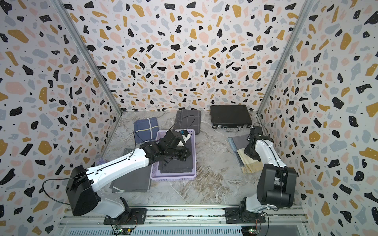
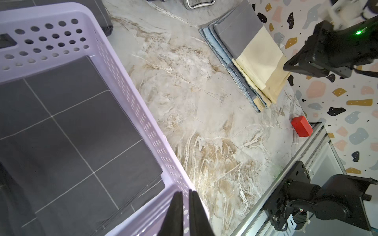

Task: Put the folded pillowcase in the basket
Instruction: Move the pillowcase to the center of the board.

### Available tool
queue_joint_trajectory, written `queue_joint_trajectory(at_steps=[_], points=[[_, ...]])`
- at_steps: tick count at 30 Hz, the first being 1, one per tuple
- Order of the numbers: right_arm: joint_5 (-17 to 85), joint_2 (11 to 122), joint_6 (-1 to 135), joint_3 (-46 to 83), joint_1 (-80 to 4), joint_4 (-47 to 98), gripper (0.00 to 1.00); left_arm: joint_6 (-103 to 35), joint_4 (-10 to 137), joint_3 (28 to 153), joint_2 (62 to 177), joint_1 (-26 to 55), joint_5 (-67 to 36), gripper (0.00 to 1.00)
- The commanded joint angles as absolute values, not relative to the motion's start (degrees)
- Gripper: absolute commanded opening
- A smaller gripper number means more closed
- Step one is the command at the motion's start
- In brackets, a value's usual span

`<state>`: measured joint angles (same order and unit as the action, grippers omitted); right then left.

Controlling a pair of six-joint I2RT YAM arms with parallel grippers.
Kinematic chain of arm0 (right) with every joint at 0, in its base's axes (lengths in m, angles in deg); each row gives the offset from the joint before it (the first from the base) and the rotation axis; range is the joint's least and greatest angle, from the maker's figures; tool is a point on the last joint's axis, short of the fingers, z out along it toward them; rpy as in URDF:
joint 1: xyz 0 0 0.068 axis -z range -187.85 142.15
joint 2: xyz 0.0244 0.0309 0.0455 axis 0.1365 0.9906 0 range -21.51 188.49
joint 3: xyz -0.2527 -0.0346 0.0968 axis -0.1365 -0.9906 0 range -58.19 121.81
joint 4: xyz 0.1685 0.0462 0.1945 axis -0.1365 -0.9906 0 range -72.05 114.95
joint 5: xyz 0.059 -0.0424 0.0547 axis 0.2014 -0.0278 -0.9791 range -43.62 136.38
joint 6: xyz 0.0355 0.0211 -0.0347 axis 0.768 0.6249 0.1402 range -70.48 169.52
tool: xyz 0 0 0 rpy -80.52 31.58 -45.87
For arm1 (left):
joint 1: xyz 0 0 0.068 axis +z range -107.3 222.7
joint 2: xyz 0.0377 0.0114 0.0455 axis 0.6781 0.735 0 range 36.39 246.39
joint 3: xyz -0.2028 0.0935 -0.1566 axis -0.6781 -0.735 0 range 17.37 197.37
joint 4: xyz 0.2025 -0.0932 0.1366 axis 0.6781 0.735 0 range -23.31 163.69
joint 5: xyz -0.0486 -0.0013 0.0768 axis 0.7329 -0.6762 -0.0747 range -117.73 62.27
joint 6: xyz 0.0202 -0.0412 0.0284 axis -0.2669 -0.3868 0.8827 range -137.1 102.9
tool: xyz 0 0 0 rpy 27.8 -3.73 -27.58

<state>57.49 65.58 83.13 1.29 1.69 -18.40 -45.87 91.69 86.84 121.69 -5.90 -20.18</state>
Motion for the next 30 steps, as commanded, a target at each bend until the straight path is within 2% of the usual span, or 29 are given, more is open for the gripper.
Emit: queue_joint_trajectory(at_steps=[1, 13, 20, 24, 26, 28, 30], points=[[51.9, 68.9, 84.4, 0.5, 1.5, -17.9, 0.00, -47.8, 88.8, 86.6, 121.8, -6.3, -18.5, 0.18], [32.5, 72.4, 83.1, -7.8, -1.2, -12.6, 0.00, -50.0, 90.7, 86.9, 115.4, -6.4, -22.1, 0.22], [24.1, 68.9, 87.0, -11.2, -9.2, -11.3, 0.00, -49.9, 91.4, 87.4, 115.3, -6.4, -22.6, 0.22], [20.5, 65.7, 91.2, -13.1, -18.1, -9.7, 0.00, -48.3, 93.3, 87.9, 115.0, -6.4, -24.4, 0.22], [16.9, 64.2, 91.8, -14.1, -19.4, -8.4, 0.00, -47.7, 94.1, 88.5, 115.1, -6.4, -24.4, 0.22], [18.6, 61.9, 89.9, -13.5, -19.4, -11.4, 0.00, -47.0, 94.8, 89.5, 115.5, -6.4, -23.9, 0.23], [24.5, 58.7, 88.0, -11.9, -19.1, -15.9, 0.00, -46.9, 95.2, 90.1, 116.1, -6.4, -23.3, 0.24]])
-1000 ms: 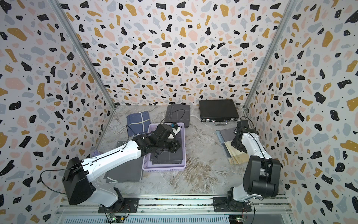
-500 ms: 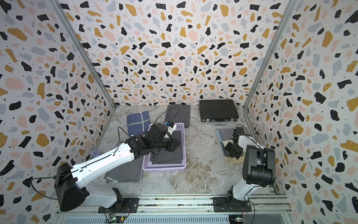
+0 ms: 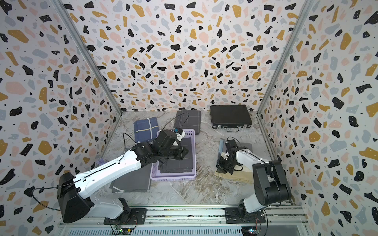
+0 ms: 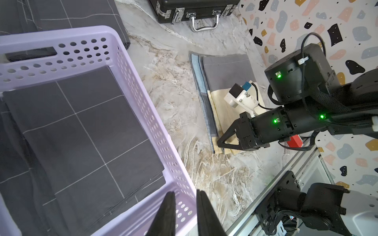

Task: Put the folded pillowcase in the basket
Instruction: Move the pillowcase to the center of the board.

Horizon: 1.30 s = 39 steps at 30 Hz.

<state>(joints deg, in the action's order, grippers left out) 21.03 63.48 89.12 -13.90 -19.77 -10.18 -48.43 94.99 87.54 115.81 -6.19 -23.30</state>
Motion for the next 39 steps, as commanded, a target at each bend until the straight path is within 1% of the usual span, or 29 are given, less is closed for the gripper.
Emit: queue_joint_trajectory(at_steps=[1, 5, 7, 9, 11, 14, 19, 24, 28, 30, 32, 33, 35, 36, 38, 39], points=[[27.2, 57.1, 87.6, -11.3, -18.7, -17.0, 0.00, -46.7, 95.3, 90.6, 116.5, -6.4, -23.0, 0.26], [37.9, 55.5, 85.8, -7.9, -15.4, -20.4, 0.00, -46.2, 95.7, 94.6, 120.4, -6.4, -20.7, 0.30], [41.8, 58.4, 84.7, -5.6, -13.7, -21.0, 0.00, -45.9, 95.9, 97.1, 123.0, -6.5, -19.3, 0.33], [42.0, 63.2, 83.8, -3.3, -12.4, -21.1, 0.00, -45.7, 96.3, 99.6, 125.6, -6.6, -18.6, 0.36], [40.7, 68.1, 83.4, -1.7, -12.1, -20.6, 0.00, -45.4, 96.8, 102.3, 128.8, -6.5, -17.7, 0.38], [40.0, 72.5, 82.6, -2.3, -12.7, -17.7, 0.00, -45.2, 97.7, 106.2, 133.1, -6.7, -16.7, 0.41], [39.6, 74.7, 81.8, -4.8, -17.4, -16.1, 0.00, -45.1, 99.0, 111.7, 140.9, -6.9, -15.7, 0.47], [38.1, 72.2, 82.5, -9.4, -23.4, -15.2, 0.00, -45.4, 100.2, 117.1, 146.9, -7.1, -15.1, 0.51], [37.8, 67.9, 82.5, -14.3, -23.7, -15.1, 0.00, -45.4, 100.9, 120.1, 150.7, -7.9, -15.1, 0.52], [34.8, 65.3, 83.3, -16.2, -23.8, -14.4, 0.00, -45.2, 101.5, 121.5, 152.5, -8.4, -15.3, 0.53], [30.1, 62.9, 84.4, -17.4, -23.8, -12.9, 0.00, -45.2, 102.2, 123.4, 154.9, -8.9, -15.8, 0.58], [27.6, 62.0, 84.4, -17.3, -23.7, -13.0, 0.00, -45.2, 102.7, 124.5, 156.2, -9.3, -16.4, 0.64], [24.6, 59.6, 84.4, -16.4, -23.8, -15.0, 0.00, -45.2, 102.7, 125.7, 158.0, -9.6, -17.8, 0.66], [23.7, 57.4, 84.9, -16.5, -23.7, -15.8, 0.02, -45.1, 102.6, 125.9, 158.6, -9.9, -19.2, 0.67], [22.8, 52.4, 85.9, -16.8, -23.8, -18.1, 0.15, -45.2, 102.6, 126.6, 160.0, -10.0, -21.6, 0.68], [24.3, 49.3, 86.0, -16.6, -23.7, -20.4, 0.25, -45.3, 102.6, 127.2, 161.0, -10.1, -22.3, 0.69]])
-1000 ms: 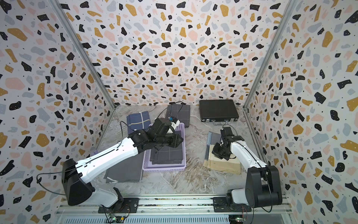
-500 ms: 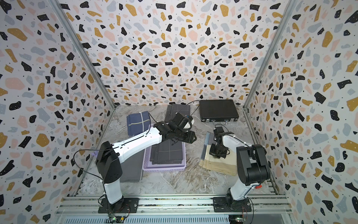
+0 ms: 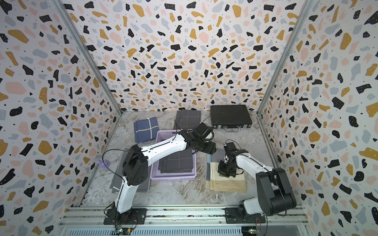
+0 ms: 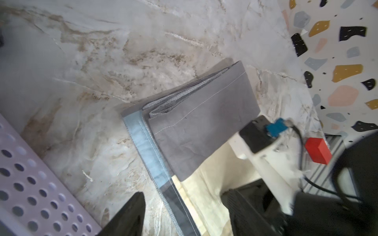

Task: Put the folded pillowcase in the basket
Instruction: Move the pillowcase to the center of the board, then pick up the pillowcase from the center of the board.

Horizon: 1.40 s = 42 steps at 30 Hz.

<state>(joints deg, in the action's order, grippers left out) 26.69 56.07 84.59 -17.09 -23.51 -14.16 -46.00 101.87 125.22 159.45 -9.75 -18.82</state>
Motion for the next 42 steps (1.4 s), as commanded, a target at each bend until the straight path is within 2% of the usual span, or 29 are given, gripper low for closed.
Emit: queue_joint_trajectory(at_steps=[1, 4, 6, 8, 16, 24, 26, 29, 33, 35, 36, 42], points=[[27.4, 46.7, 86.2, -15.9, -23.7, -23.1, 0.33, -45.5, 102.7, 127.5, 161.7, -10.0, -22.9, 0.70], [37.3, 39.8, 86.1, -13.4, -23.7, -29.3, 0.54, -46.7, 102.9, 127.9, 163.5, -10.1, -24.5, 0.74], [40.7, 37.7, 85.7, -12.3, -23.6, -31.0, 0.63, -47.3, 103.4, 128.4, 164.6, -10.1, -25.6, 0.78], [41.3, 36.9, 85.6, -12.0, -23.4, -31.5, 0.67, -47.3, 103.6, 129.0, 165.6, -10.2, -26.4, 0.80], [40.3, 36.8, 85.5, -12.6, -23.1, -32.0, 0.69, -46.6, 100.7, 133.5, 172.1, -10.2, -26.3, 0.83], [42.0, 35.3, 84.3, -12.1, -22.5, -33.4, 0.69, -48.5, 100.9, 136.9, 178.1, -9.7, -27.2, 0.81], [42.1, 35.3, 83.9, -12.3, -22.1, -33.5, 0.69, -49.0, 100.8, 137.1, 178.8, -9.5, -25.7, 0.75], [41.6, 35.4, 83.5, -13.0, -21.4, -33.5, 0.69, -49.2, 100.4, 137.3, 179.3, -9.4, -23.9, 0.57], [41.8, 35.2, 83.4, -13.9, -20.9, -33.4, 0.68, -48.9, 99.5, 137.9, 179.2, -9.4, -23.0, 0.19], [41.8, 35.2, 84.5, -14.4, -20.9, -33.3, 0.68, -48.3, 99.6, 138.4, 178.8, -9.4, -23.6, 0.03], [41.8, 35.3, 85.2, -14.6, -20.9, -33.2, 0.68, -47.8, 99.6, 138.6, 178.5, -9.4, -24.3, 0.00], [47.3, 38.4, 85.8, -13.6, -20.3, -32.4, 0.70, -38.3, 102.6, 143.6, 178.0, -9.0, -29.6, 0.00]])
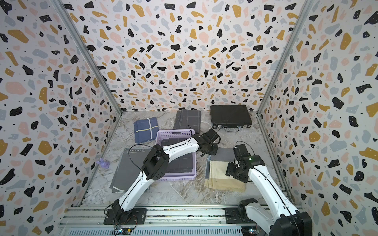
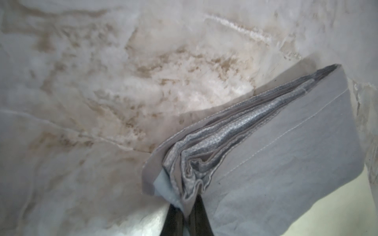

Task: Put the folded pillowcase in the basket
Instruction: Pick up the pillowcase from the center of the board.

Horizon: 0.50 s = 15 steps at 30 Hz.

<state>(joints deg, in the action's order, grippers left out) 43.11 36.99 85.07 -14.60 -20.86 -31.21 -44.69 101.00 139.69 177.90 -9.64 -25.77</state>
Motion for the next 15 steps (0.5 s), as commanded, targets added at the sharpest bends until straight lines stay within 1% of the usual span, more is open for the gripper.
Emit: queue_joint_trajectory(at_steps=[1, 4, 6, 12, 15], points=[[48.2, 39.1, 85.9, -13.7, -20.0, -32.1, 0.73, -36.4, 103.3, 144.4, 178.0, -8.9, -30.6, 0.00], [50.1, 41.9, 85.8, -14.6, -18.6, -29.8, 0.82, -31.4, 104.4, 145.9, 178.5, -8.3, -31.5, 0.00], [49.5, 43.5, 85.7, -15.6, -17.4, -28.2, 0.84, -30.4, 104.7, 146.1, 179.0, -7.8, -30.9, 0.00], [46.4, 46.3, 84.8, -19.1, -15.5, -23.1, 0.84, -29.3, 105.2, 146.0, 180.4, -7.1, -31.2, 0.00], [44.7, 48.9, 84.4, -20.9, -15.1, -20.0, 0.81, -28.9, 105.1, 146.1, 180.4, -7.1, -31.7, 0.00]])
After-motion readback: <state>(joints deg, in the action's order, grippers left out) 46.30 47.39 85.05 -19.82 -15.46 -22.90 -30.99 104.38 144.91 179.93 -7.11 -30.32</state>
